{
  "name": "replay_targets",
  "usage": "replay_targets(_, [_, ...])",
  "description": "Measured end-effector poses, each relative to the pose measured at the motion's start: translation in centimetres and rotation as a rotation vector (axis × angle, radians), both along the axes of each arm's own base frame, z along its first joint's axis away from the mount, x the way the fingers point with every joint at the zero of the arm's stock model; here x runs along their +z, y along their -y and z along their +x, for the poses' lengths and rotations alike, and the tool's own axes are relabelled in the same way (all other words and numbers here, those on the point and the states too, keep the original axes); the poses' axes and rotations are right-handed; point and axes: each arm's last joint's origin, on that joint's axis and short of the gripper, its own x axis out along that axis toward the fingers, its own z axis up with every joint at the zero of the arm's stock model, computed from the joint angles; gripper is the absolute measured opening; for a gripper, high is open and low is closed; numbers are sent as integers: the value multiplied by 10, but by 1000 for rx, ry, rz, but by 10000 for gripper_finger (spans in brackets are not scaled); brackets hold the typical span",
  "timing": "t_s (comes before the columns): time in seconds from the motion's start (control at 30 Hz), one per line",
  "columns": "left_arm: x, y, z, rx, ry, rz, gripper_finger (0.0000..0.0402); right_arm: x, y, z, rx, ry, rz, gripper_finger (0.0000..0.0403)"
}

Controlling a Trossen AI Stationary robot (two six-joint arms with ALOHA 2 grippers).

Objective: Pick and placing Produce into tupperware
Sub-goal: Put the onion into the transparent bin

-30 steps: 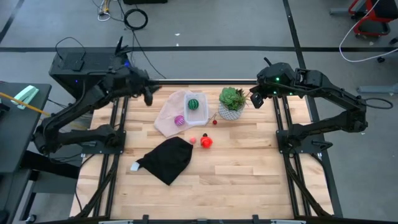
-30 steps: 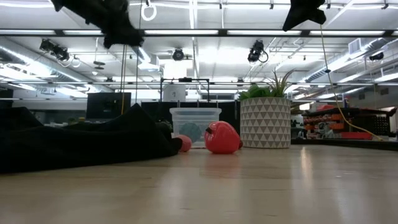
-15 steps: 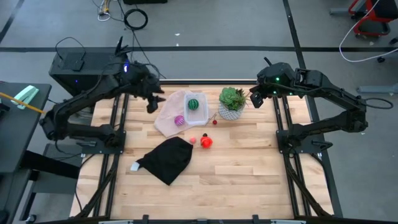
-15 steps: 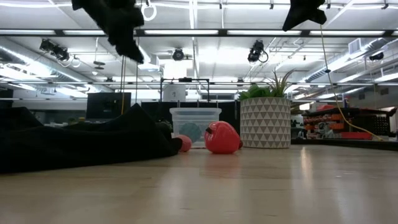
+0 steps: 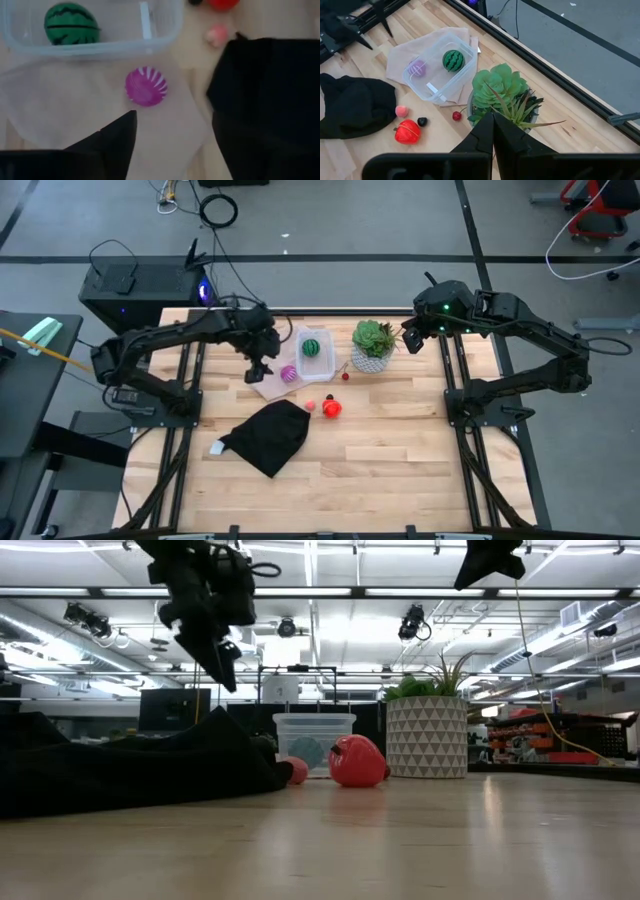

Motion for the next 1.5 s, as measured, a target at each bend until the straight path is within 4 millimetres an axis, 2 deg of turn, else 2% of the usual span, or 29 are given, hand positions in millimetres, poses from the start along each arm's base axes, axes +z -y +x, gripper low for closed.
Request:
replay_targets(0.17, [-17, -9, 10, 78, -80, 56, 302, 0, 0, 0, 0, 0, 0, 16])
replay_targets(0.5, [-34, -18, 27, 82, -27, 12, 289, 0, 0, 0, -2, 1, 2, 16])
replay_targets(0.8, [-35, -22, 26, 93, 6, -13, 289, 0, 0, 0, -2, 1, 2, 16])
replay_targets(0.97, [-58, -24, 15, 184, 12, -113, 291, 0, 0, 0, -6, 3, 5, 16])
replay_targets(1.1, [-72, -19, 8, 180, -11, -155, 305, 0, 0, 0, -8, 4, 6, 16])
replay_targets(1.5, [-69, -22, 17, 160, 92, -105, 353, 0, 0, 0, -26, 14, 21, 16])
